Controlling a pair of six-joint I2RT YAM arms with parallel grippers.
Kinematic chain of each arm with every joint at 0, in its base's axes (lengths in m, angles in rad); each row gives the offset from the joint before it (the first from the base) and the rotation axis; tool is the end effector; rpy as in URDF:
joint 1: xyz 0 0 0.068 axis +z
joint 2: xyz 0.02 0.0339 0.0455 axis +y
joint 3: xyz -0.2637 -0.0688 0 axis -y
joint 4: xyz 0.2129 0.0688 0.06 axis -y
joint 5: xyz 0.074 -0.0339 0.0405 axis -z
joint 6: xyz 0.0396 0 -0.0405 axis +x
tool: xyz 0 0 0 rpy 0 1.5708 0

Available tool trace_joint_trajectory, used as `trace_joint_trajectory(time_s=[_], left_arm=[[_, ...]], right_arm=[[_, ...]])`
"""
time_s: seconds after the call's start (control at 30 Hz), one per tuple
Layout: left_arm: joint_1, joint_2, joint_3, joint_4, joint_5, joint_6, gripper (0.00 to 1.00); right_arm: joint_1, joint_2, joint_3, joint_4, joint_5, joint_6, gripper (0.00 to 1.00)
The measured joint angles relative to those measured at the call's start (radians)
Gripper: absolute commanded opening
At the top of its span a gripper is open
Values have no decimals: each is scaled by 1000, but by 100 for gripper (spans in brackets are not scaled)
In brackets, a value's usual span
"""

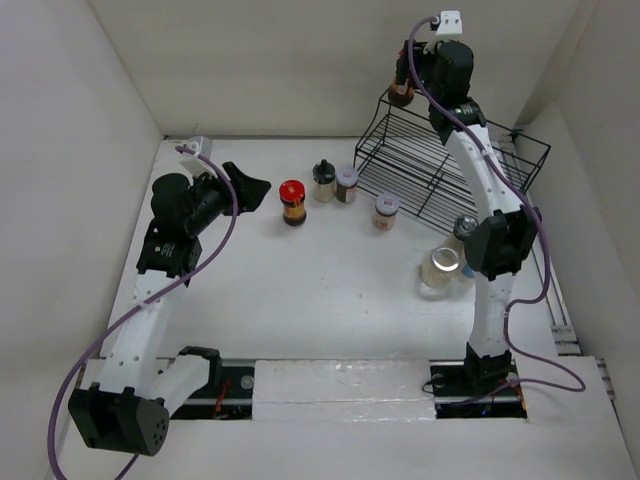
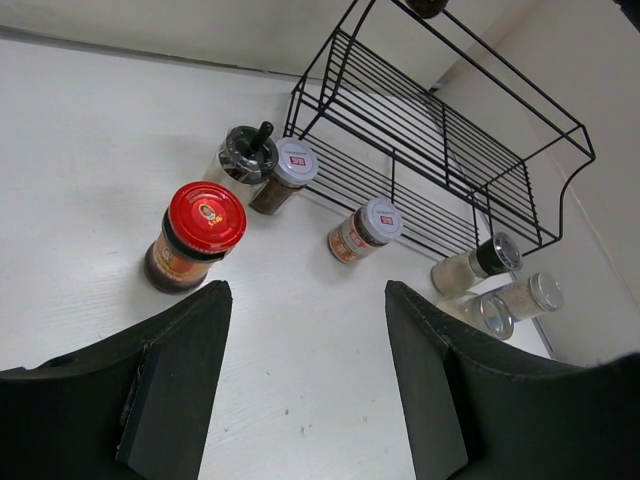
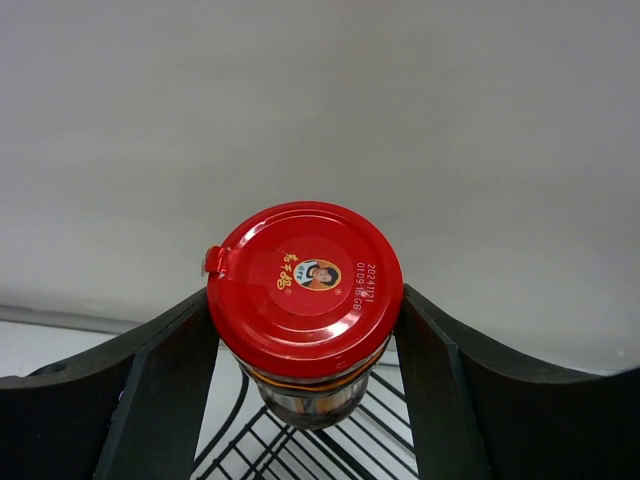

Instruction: Organize the condiment bottles

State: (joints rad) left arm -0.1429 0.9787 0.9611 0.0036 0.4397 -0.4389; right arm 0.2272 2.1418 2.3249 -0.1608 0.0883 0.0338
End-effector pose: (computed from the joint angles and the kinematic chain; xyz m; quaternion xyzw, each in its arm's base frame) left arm 0.1922 -0.0447 0.3870 0.0490 0.7099 -0.3453 0.6119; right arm 0.4630 0.1034 0.4357 -0.0360 0.6983 0.0623 0.7122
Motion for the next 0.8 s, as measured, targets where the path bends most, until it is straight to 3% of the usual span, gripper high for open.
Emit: trace_joint_trajectory(time_s=[0.8], left_arm=[[0, 0, 0, 8, 6, 0, 58]], right_arm=[[-14, -2, -156, 28, 87, -14, 45]])
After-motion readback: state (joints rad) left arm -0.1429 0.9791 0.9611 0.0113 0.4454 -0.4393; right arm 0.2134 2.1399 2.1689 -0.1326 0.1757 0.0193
